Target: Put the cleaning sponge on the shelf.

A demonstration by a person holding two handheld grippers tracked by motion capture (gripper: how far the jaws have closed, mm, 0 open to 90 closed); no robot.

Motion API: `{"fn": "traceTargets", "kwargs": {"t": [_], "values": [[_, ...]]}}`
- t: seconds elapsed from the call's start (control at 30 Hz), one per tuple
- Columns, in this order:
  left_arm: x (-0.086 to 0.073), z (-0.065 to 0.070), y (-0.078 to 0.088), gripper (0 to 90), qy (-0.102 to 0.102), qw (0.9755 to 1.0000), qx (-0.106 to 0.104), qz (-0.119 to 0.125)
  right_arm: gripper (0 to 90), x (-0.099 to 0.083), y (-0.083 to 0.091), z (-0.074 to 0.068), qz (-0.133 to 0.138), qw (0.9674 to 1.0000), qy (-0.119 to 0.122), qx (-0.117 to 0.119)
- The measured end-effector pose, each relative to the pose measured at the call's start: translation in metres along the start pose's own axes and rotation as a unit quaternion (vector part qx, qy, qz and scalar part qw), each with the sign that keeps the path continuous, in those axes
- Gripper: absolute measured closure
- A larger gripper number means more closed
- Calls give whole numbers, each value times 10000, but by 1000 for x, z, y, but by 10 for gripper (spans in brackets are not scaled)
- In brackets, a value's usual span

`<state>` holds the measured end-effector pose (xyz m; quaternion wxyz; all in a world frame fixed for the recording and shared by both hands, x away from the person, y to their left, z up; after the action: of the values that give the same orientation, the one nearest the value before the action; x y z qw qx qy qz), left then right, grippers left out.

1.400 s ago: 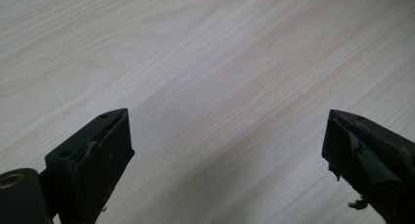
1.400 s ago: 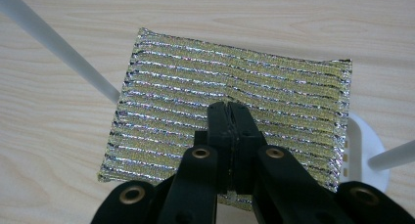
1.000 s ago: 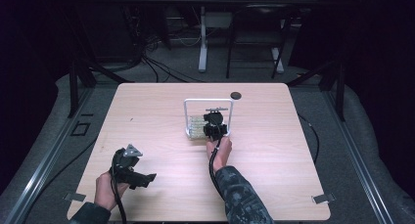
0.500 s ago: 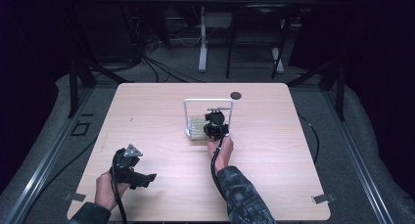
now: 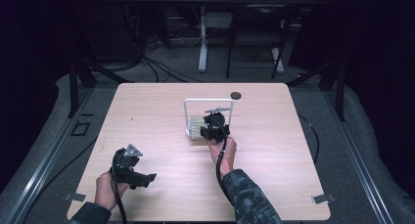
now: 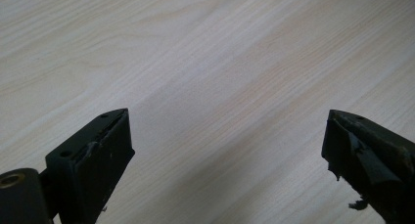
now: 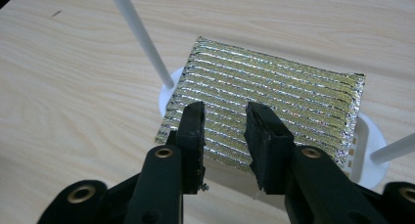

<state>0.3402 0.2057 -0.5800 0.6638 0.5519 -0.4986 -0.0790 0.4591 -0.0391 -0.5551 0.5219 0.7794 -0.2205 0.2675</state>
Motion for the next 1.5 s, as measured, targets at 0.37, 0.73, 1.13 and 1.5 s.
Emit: {"fn": "traceTargets", "kwargs": {"t": [0.37,0.73,1.13,1.5], "values": [[-1,1,0,46,-5,10000,-8,-22,479,-4,21,2,-260,9985,303,381],[-1,1,-1,47,14,10000,-13,-38,227,-10,53,6,-498,9952,580,609],[-1,2,-2,47,-33,9999,-64,-69,126,-15,93,24,-483,9939,809,582],[-1,3,-3,47,-47,9999,-69,-75,123,-25,130,71,-383,9960,700,394]]}}
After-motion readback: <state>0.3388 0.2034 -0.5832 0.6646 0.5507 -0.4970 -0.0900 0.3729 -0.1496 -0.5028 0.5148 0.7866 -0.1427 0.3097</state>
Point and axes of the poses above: each handheld gripper's, and its own axes: y roughly backward along the jaws, x roughly out of its top, z roughly to its right, the point moved 6 cm from there along -y, roughly forward along the jaws, and after that the axes turned 13 degrees about -y, right-handed, at the moved point
